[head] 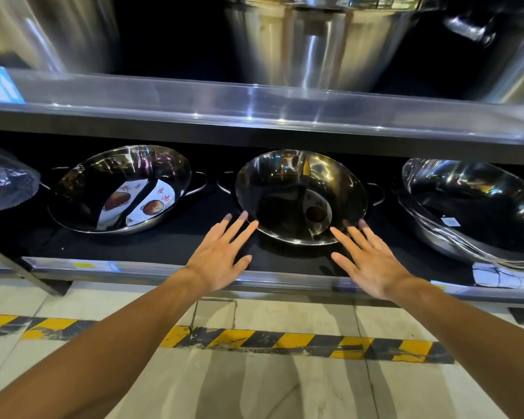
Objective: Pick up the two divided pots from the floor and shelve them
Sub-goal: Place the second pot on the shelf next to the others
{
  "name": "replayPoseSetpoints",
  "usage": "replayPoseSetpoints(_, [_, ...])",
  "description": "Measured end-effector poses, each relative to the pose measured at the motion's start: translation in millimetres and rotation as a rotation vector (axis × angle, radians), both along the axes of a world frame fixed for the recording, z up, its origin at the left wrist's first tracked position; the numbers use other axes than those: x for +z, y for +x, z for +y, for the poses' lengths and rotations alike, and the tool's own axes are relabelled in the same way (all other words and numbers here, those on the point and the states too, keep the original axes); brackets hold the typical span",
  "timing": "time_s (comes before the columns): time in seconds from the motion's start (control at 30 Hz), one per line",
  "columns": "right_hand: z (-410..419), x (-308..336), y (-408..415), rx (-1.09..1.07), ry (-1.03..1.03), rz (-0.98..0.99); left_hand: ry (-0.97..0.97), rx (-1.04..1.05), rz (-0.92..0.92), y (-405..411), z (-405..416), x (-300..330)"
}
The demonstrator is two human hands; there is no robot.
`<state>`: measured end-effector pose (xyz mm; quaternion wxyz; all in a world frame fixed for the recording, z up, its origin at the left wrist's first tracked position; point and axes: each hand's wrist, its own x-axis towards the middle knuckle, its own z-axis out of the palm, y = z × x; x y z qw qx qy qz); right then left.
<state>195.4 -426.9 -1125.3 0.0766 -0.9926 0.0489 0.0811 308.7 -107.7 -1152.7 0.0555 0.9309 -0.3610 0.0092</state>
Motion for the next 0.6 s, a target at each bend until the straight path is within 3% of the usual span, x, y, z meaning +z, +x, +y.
replayPoseSetpoints(0.13, [0.3,1.1,-1.0,-0.013,0.004,0.027,-0.004,0.023,0.032,1.0,-8.0,2.6])
replayPoseSetpoints(0.23, [3.3,-1.0,-0.8,-0.01,-0.002,-0.014,-0.019,0.057,-0.045,8.9,4.8,6.2])
replayPoseSetpoints(0.37, [23.1,2.2,-3.4,0.067,0.009,-0.059,-0.019,0.439,-0.179,31.0,52.3,11.2])
replayPoseSetpoints(0.5, [49.9,-1.6,6.5,0.14,-0.025,-0.055,0.141,0.712,-0.009,35.8,106.2,-0.1])
replayPoseSetpoints(0.6, [56.9,-8.2,10.5,0.129,-0.046,-0.041,-0.005,0.777,0.152,40.0,120.1,-3.8])
